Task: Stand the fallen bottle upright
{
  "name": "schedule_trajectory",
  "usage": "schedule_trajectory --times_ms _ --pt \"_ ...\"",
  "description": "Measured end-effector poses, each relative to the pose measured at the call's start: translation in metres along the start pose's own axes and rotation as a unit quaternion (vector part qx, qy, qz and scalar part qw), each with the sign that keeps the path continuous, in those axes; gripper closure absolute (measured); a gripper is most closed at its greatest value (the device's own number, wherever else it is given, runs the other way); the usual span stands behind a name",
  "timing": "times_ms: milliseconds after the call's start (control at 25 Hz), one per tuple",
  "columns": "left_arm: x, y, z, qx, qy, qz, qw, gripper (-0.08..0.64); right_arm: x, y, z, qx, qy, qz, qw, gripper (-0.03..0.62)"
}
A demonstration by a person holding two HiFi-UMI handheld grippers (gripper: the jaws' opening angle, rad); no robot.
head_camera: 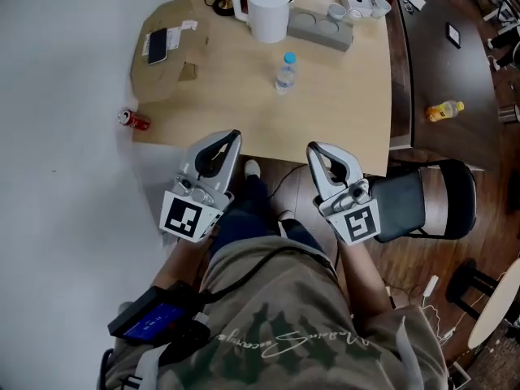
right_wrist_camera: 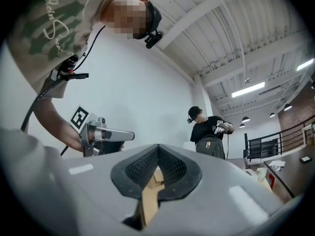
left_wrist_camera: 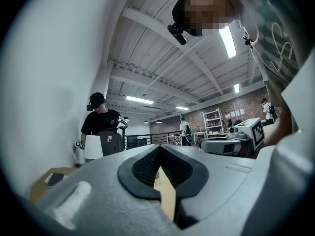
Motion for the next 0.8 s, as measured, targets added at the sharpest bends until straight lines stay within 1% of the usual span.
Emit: schedule_trajectory --times_ms 120,200,360,520,680,800 --pt "0.008 -0.014 -0.034 0.004 -0.004 -0.005 1.0000 0.558 0.002 -0.028 0.018 0.009 -0.006 0.015 1.000 0.588" --pt "0.013 -0.020 -0.057 0.001 0.000 -0.003 1.0000 0.558 0.002 -0.043 0.024 0.004 -0.010 0.027 1.000 0.589" --pt "0.025 -0.031 -0.091 -0.013 0.010 -0.001 0.9999 0.558 0.007 -0.067 0.038 -0.010 0.006 0.040 0.999 0.589" --pt "0.032 -0.037 -0.094 -0.016 0.012 -0.002 0.9998 0.558 0.022 -0.080 0.051 -0.002 0.010 0.033 0.999 0.589" --pt "0.034 -0.046 -0.094 -0.030 0.014 -0.010 0.9994 0.558 0.018 -0.089 0.065 -0.033 0.005 0.054 0.998 0.589" --pt "0.035 -0.055 -0.096 -0.044 0.007 -0.018 0.9988 0.558 0.015 -0.092 0.071 -0.060 0.019 0.060 0.996 0.589"
Point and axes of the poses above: the fingertips, and each gripper's own axes: y forward along the fingers, z to its left, x out of its top, the point moved 1 cm from there along -y, backward along the fingers, and after that the axes turned 6 degrees about y, right-handed, at the moved point
